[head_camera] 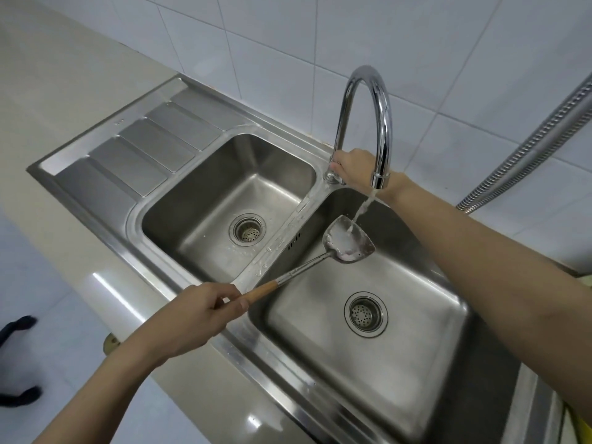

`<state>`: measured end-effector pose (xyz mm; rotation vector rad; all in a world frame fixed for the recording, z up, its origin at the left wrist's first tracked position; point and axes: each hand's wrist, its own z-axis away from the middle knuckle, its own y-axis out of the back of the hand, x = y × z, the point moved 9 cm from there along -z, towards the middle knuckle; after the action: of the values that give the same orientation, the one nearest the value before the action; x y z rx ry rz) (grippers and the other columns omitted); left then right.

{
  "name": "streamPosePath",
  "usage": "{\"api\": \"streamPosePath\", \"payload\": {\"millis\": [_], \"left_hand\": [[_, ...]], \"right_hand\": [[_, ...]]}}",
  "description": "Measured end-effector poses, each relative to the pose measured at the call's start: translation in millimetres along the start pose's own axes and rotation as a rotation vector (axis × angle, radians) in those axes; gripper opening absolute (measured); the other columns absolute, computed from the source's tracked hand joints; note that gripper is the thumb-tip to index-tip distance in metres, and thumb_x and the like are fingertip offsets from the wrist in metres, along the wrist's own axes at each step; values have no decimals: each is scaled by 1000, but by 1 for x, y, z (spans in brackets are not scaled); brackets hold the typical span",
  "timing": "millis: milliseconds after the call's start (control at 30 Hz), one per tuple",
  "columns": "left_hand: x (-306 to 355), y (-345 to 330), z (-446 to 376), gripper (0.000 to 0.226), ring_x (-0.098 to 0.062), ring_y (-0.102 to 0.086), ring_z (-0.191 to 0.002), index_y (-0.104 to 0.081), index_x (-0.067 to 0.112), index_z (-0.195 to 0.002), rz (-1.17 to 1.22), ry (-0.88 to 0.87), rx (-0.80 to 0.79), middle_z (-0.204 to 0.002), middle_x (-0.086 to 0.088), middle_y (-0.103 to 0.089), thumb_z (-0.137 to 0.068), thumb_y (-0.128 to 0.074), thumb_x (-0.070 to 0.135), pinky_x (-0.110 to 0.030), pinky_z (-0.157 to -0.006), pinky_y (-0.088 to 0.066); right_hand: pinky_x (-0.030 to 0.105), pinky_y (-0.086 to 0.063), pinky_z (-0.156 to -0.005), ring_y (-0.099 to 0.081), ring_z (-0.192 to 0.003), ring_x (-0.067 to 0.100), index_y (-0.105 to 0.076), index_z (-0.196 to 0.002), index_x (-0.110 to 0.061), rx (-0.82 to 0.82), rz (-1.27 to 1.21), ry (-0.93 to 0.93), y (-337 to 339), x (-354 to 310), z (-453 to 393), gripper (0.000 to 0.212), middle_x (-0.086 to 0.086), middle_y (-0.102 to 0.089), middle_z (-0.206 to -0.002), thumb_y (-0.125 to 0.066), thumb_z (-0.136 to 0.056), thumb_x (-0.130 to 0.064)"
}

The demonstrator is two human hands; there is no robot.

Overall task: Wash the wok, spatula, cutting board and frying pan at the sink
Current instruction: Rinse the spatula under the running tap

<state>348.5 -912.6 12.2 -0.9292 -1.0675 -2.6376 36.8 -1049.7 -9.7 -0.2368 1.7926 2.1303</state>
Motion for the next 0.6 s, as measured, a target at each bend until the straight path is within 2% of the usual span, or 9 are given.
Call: {"api": "streamPosePath", "payload": {"millis": [100,167,233,300,433,533,600], "left_hand": [[0,0,-2,25,-5,-41,-38,-63,30,-79,-85,-13,13,-42,14,-48,-98,-49,38,-18,-45,-33],[2,2,-2,25,-4,-45,-43,-62,33,-77,-139,-29,32,-46,18,-51,-98,-49,38,-19,-49,-36],[2,4,-2,22,-4,-47,-45,-63,34,-79,-206,-40,72,-49,19,-53,-97,-50,41,-20,-51,-36],[4,6,-2,21,-6,-48,-46,-63,36,-81,-266,-57,126,-52,12,-54,-96,-51,44,-21,-52,-38],[8,12,-1,14,-8,-50,-49,-59,39,-86,-417,-81,215,-54,9,-53,-94,-52,47,-17,-50,-34],[10,17,3,5,-6,-55,-60,-56,43,-90,-487,-110,293,-68,14,-57,-92,-57,47,-17,-52,-37],[12,16,5,7,-6,-55,-65,-56,44,-97,-515,-149,331,-77,16,-56,-91,-58,47,-15,-54,-38]], "right_hand": [[25,-29,-67,-54,-77,26,-55,-106,-2,93,-1,104,4,-3,6,39,15,-60,-90,-30,-103,-32],[20,-27,-60,-55,-71,24,-55,-95,-5,107,-75,141,2,-1,8,41,9,-58,-80,-28,-103,-35],[12,-32,-58,-59,-71,23,-57,-85,-8,127,-134,136,3,4,10,44,6,-60,-75,-29,-101,-38],[5,-35,-64,-62,-79,22,-63,-90,-6,126,-193,75,6,8,12,42,8,-65,-83,-35,-100,-35],[28,-43,-82,-62,-95,24,-67,-106,-3,96,-236,7,15,7,14,31,12,-68,-103,-48,-97,-25],[28,-42,-85,-61,-101,26,-67,-109,-2,63,-210,3,19,6,10,30,14,-67,-109,-50,-97,-24],[27,-41,-87,-60,-104,26,-66,-112,-3,59,-200,-4,18,8,9,30,13,-66,-113,-50,-96,-24]]}}
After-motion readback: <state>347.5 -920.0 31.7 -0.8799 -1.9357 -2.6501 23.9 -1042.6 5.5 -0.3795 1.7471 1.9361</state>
